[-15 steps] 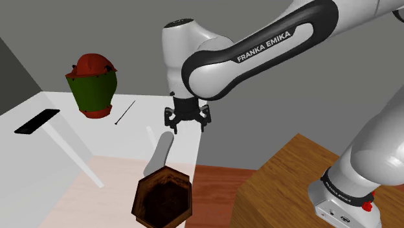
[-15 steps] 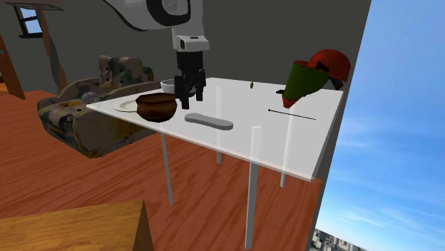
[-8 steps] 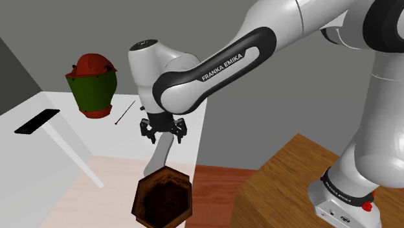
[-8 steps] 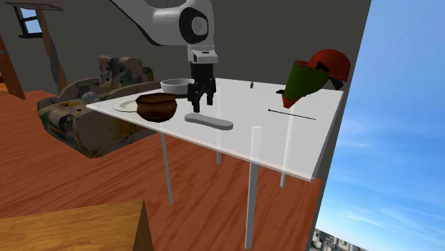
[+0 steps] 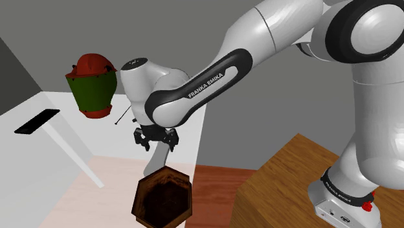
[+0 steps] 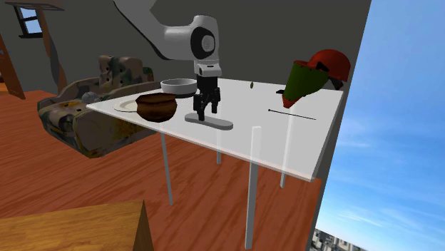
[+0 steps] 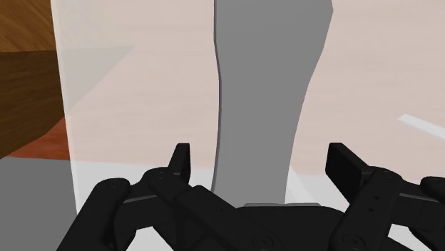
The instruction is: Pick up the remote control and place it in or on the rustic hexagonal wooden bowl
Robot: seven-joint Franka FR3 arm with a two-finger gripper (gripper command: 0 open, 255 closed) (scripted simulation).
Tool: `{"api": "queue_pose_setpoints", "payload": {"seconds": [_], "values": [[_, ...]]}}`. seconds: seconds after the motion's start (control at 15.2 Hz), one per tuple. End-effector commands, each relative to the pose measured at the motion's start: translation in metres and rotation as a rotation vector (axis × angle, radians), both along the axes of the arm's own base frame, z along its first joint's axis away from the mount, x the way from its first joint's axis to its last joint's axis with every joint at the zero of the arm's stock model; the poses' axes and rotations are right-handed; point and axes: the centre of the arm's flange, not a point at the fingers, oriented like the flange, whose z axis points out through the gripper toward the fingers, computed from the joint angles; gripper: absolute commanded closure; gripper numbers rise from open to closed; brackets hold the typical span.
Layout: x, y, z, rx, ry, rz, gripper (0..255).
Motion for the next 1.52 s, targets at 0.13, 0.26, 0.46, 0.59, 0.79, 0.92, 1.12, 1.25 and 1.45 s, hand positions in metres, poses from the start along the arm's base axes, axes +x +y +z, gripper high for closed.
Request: {"api": "queue_pose_setpoints", "payload": {"seconds": [0.13,0.26,0.46,0.59,0.79,0.92,1.12,1.25,1.45], "values": [[-0.001,0.000,-0.014,0.000,0.000,0.000,0],[-0.001,0.000,-0.014,0.000,0.000,0.000,0],[-0.001,0.000,-0.014,0.000,0.000,0.000,0],[-0.001,0.000,-0.014,0.000,0.000,0.000,255],[-0.001,0.000,-0.014,0.000,0.000,0.000,255],[-0.001,0.000,-0.014,0.000,0.000,0.000,255],[-0.001,0.000,-0.014,0.000,0.000,0.000,255],[-0.001,0.000,-0.008,0.000,0.000,0.000,255],[-0.001,0.000,0.007,0.000,0.000,0.000,255]]}}
